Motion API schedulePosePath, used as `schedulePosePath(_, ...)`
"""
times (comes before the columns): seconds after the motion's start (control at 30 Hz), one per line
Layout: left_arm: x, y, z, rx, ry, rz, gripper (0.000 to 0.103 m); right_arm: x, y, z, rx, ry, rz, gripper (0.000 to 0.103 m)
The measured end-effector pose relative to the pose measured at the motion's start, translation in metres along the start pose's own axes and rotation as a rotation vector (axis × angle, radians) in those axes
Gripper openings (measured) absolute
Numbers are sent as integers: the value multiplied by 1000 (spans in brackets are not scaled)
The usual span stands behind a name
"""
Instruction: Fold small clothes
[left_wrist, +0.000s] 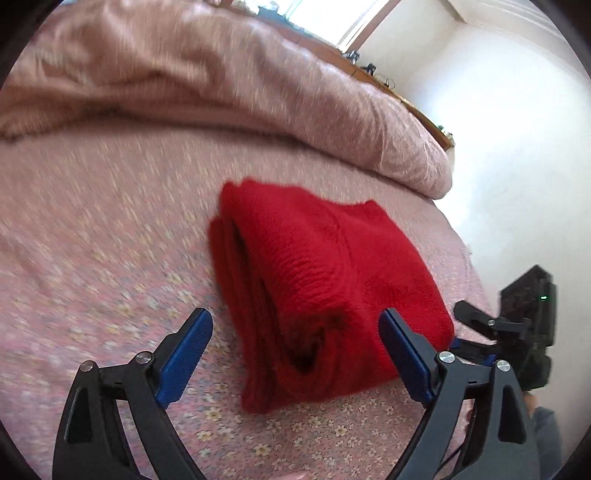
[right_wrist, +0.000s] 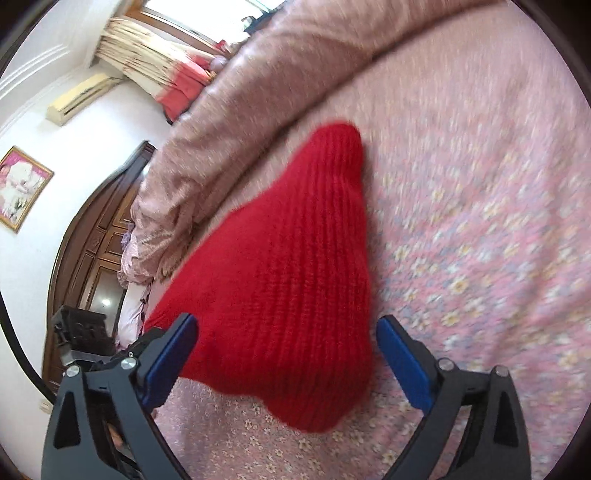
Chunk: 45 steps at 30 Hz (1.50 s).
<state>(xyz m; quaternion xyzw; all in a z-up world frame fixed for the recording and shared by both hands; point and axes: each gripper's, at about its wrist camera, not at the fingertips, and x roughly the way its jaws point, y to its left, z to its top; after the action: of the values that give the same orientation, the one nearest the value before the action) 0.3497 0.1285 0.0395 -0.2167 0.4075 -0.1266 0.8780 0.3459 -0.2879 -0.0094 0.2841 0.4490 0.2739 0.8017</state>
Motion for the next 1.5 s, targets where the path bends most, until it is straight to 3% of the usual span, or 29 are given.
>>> schedulePosePath(0.1, -33, -24, -11, 58, -50, 31, 89, -26, 12, -1, -78, -93, -8, 99)
schedulePosePath(0.27, -51, -53, -26, 164, -110, 81, 89, -62, 42, -10, -265, -224, -52, 100)
schedulePosePath(0.4, -68, -75, -40, 236, -158, 119, 89, -78, 69, -25, -415, -265, -99, 101)
schedulePosePath(0.63, -79, -94, -73, 312, -206, 143, 90, -86, 102, -83, -666, -302, -196, 103)
schedulePosePath(0.87, -53, -86, -99, 375, -240, 207, 90, -82, 86, -114, -681, -397, -306, 103)
schedulePosePath(1.1, -12, -67, -113, 364, -197, 219, 90, -58, 61, -107, -647, -350, -403, 103)
schedulePosePath(1.5, -10, -65, -112, 350, -192, 211, 90, -56, 67, -117, -688, -352, -399, 103)
